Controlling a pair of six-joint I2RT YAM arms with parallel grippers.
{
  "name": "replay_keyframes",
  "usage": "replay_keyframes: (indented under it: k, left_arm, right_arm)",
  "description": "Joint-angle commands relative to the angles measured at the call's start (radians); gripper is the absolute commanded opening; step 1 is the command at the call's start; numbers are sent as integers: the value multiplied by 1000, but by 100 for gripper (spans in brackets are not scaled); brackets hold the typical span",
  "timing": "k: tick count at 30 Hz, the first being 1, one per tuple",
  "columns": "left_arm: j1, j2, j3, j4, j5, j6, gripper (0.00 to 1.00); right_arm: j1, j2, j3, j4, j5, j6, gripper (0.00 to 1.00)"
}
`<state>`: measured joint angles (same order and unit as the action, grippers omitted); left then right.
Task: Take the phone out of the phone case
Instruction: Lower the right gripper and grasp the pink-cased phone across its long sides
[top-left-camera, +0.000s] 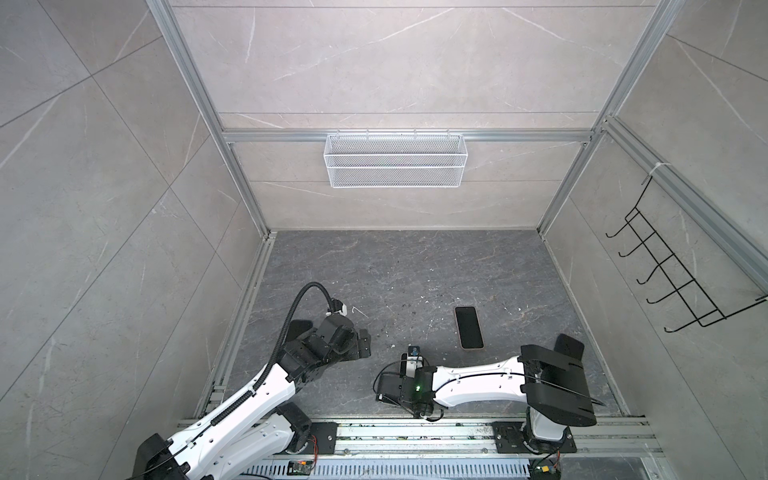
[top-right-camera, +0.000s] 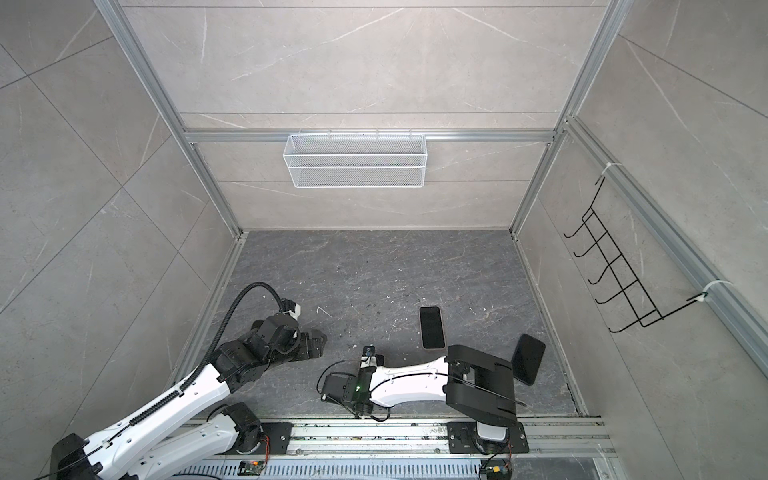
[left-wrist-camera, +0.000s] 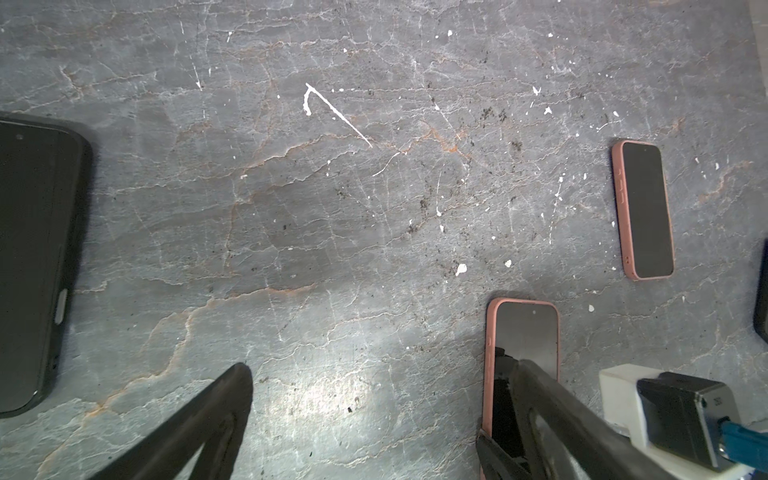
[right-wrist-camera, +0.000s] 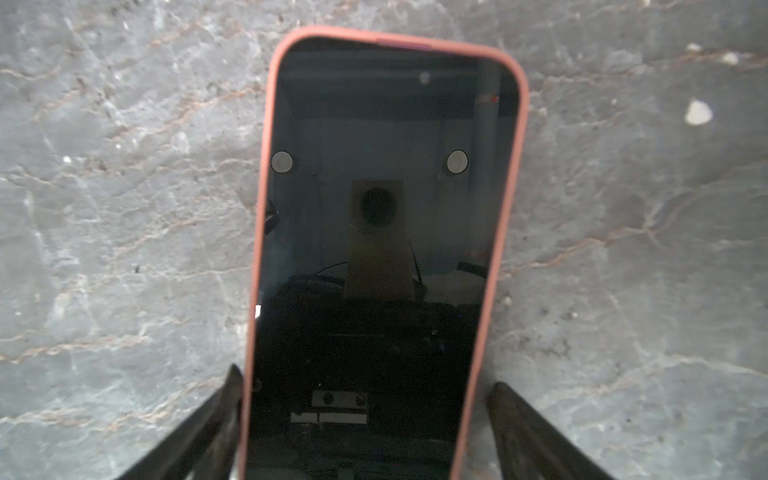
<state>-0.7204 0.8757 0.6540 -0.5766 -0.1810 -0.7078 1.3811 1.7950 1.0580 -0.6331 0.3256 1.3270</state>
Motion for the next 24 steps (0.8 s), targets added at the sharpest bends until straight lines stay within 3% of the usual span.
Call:
replay_keyframes:
  k: [1,9,24]
  left_arm:
    - [-8,-1,-10,32,4,-16,99]
    - [-22,6,-40,100,54,-50,99]
    - [-22,20,-241,520,237,-277,96]
  right_arm:
    - [6,32,16,-25,-22,-16,86]
    - [6,29,1,-12,-24,-43,73]
    - [-33,-98,-43,49,100,-235,55]
